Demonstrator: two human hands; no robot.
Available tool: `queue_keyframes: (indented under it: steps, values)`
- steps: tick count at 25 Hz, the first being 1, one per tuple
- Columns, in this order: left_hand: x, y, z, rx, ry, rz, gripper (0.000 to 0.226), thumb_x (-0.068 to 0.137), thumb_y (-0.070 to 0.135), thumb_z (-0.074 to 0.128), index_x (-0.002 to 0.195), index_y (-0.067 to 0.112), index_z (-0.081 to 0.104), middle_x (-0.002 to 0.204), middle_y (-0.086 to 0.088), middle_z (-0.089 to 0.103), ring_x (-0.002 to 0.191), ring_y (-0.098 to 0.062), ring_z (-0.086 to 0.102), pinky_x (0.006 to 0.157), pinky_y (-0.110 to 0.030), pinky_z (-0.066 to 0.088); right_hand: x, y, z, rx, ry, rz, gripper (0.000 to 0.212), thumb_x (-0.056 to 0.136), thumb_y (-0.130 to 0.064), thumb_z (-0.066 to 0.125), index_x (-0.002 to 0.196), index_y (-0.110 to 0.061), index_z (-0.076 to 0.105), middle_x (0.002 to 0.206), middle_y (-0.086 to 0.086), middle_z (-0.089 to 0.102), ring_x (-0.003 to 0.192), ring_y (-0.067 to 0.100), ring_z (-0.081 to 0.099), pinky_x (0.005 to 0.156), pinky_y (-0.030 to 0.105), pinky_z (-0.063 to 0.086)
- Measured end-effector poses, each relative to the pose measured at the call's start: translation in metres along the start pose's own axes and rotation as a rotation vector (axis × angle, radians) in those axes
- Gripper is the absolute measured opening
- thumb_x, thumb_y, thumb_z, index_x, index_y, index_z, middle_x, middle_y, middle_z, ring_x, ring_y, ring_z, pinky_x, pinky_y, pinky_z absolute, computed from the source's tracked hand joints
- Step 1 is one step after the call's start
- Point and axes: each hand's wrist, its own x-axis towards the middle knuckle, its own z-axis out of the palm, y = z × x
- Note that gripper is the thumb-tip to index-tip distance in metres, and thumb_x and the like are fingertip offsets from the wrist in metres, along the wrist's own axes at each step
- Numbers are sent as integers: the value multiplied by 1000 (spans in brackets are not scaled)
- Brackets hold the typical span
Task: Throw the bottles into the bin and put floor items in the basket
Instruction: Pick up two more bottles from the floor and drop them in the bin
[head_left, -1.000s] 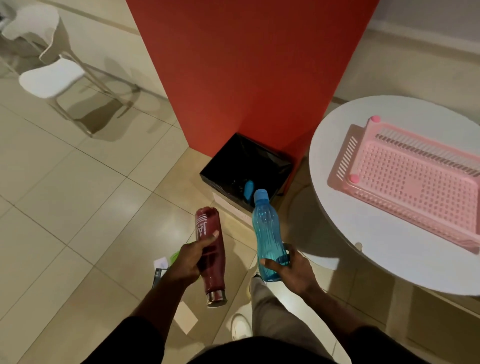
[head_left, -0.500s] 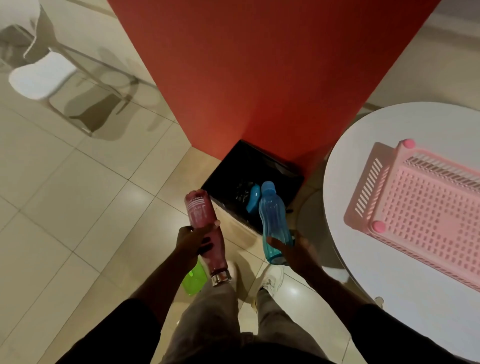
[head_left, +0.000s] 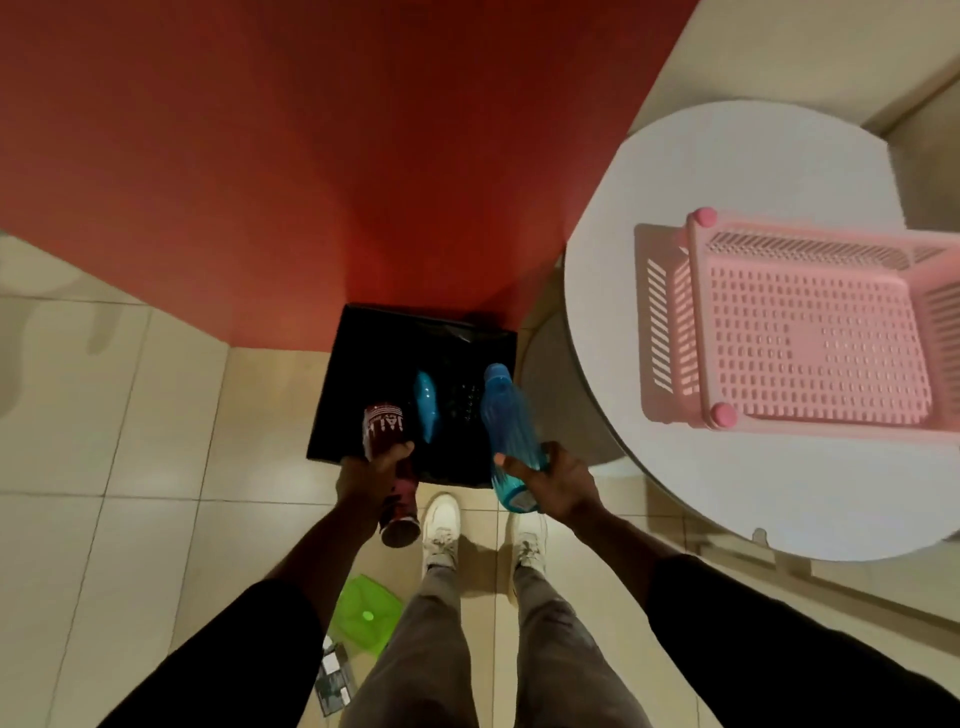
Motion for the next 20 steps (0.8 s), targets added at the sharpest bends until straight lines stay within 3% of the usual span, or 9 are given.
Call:
queue_keyframes:
  steps: [2,6,9,12,16,20]
  values:
    - [17,16,2,126,71,82,69,74,38,95,126,1,68,110,-20,75,97,-38,75,89,-55,63,14,-8,9,-42,34,17,94,50,-101,56,112,-30,53,105,-4,69,80,9,70,74,35,65]
    - [48,43,0,254,53,168,76,69,46,96,129,7,69,109,-13,77,93,-30,77,86,-46,65,41,-27,24,-115,56,9,80,59,-94,61,107,-29,54,97,-3,68,74,8,67,70,32,63]
    - [71,53,0,263,50,190,88,65,54,97,134,8,66,119,-13,76,102,-31,76,94,-48,63,61,-37,40,-179,102,2,84,73,-87,60,125,-22,54,106,4,70,85,21,71,75,34,61]
    - [89,57,6,366,81,235,119,64,69,92,150,4,44,140,-15,64,127,-37,64,107,-43,54,70,-38,59,-266,358,-136,70,101,-62,44,148,-11,36,104,16,68,89,33,72,75,35,58]
    - [81,46,5,681,19,437,120,69,69,88,154,2,36,154,-22,49,143,-43,47,117,-56,43,52,-22,72,-295,26,-32,80,95,-65,54,150,-10,36,135,21,55,123,39,56,99,45,51]
    - [48,18,-12,996,-25,654,113,75,66,84,155,2,37,150,-22,46,141,-43,43,114,-55,42,13,-1,73,-374,56,-127,82,91,-68,56,152,-18,33,138,14,55,123,32,54,100,43,50]
